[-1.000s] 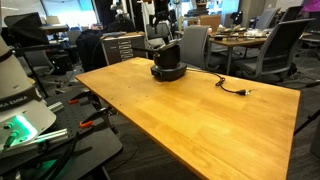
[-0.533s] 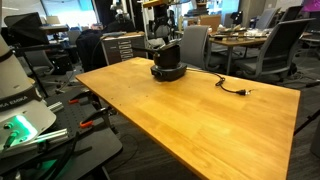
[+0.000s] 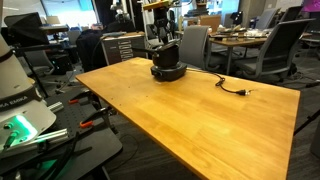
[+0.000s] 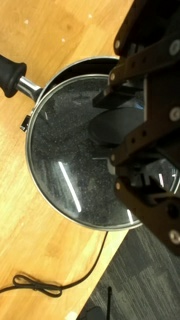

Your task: Put the pot on the stove, cover it with the lid then turn the stove on

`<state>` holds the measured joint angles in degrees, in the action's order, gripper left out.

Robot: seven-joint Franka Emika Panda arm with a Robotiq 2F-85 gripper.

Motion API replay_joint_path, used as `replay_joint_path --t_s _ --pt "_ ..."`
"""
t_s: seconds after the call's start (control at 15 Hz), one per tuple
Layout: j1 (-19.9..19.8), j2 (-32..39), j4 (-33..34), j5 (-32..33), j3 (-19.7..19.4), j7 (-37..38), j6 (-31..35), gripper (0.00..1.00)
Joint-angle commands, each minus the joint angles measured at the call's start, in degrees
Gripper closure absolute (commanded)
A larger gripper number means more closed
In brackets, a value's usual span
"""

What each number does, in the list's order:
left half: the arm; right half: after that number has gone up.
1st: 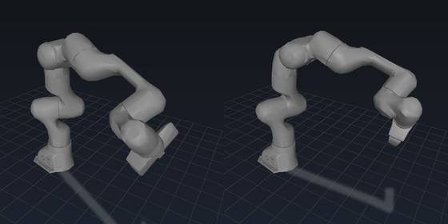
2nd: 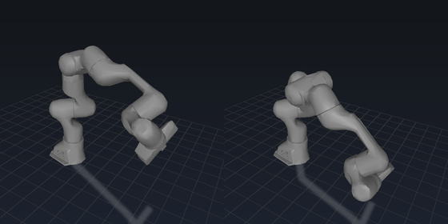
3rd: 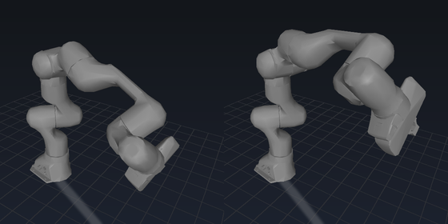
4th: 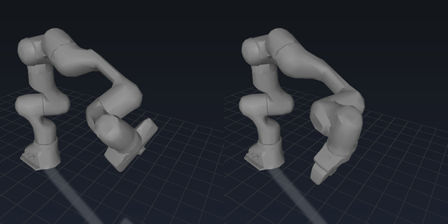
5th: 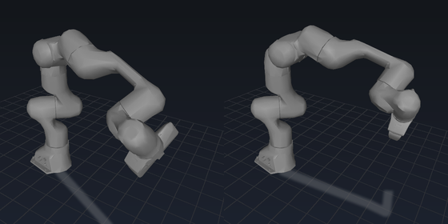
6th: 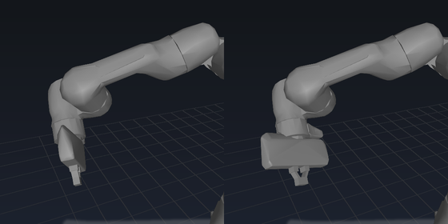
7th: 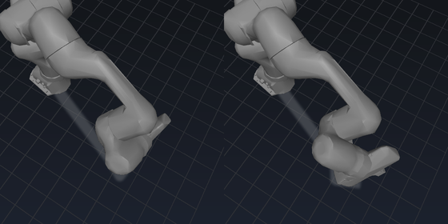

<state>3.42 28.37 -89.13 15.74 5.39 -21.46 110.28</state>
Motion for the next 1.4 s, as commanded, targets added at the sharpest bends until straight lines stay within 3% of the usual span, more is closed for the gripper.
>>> replay_joint_path --t_s 0.0,0.67,1.0,1.33 --pt "-0.02 0.41 1.68 -0.9 -0.09 -1.37 -1.44 0.85" --pt "-1.33 0.08 4.22 -2.46 -0.01 -2.41 -2.52 0.85" --pt "-3.62 1.49 8.74 -10.76 1.6 -9.28 -8.81 0.85" --pt "-3.94 4.75 13.05 -13.12 1.21 -11.02 -15.14 0.85"
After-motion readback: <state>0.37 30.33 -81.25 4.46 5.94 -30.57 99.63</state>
